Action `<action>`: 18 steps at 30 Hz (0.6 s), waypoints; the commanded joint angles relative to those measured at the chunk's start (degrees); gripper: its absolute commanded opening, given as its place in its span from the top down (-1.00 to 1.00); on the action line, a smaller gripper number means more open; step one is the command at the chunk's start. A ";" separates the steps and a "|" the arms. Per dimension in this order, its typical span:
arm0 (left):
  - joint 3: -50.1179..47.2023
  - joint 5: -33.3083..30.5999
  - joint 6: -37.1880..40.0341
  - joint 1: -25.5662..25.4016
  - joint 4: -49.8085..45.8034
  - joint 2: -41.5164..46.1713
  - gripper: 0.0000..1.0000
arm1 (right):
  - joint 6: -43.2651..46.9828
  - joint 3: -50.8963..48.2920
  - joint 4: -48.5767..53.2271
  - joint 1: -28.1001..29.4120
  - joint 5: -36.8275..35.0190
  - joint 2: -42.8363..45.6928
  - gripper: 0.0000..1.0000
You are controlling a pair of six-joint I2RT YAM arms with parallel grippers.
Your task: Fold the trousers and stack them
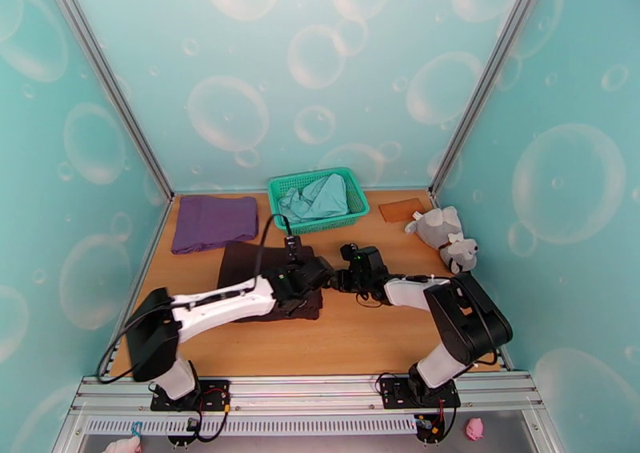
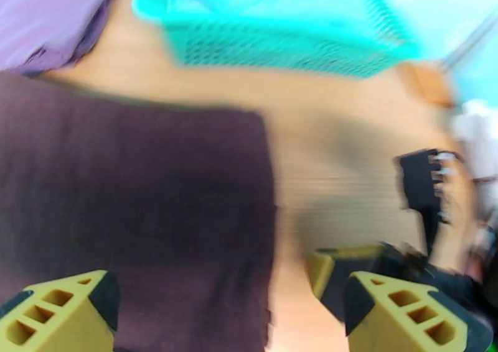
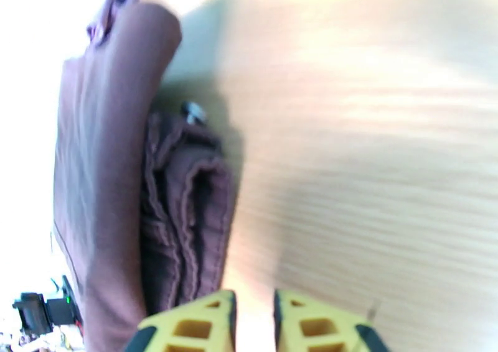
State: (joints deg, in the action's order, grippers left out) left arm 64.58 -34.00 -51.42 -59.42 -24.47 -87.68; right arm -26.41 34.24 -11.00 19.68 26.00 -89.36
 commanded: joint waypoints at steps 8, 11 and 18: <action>-24.28 29.61 16.09 27.21 29.42 18.39 -0.99 | 1.54 9.81 1.93 8.98 -0.24 6.52 0.25; -25.55 33.37 18.53 33.92 33.74 16.92 -0.98 | -1.87 15.48 -2.27 13.26 0.82 0.90 0.17; -28.37 41.29 18.83 44.95 49.44 5.14 -0.98 | -11.85 19.17 -17.77 14.62 2.51 -15.20 0.24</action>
State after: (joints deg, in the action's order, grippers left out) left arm 38.30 1.56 -34.04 -16.69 14.33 -78.78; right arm -32.47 53.98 -21.93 34.83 28.53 -100.40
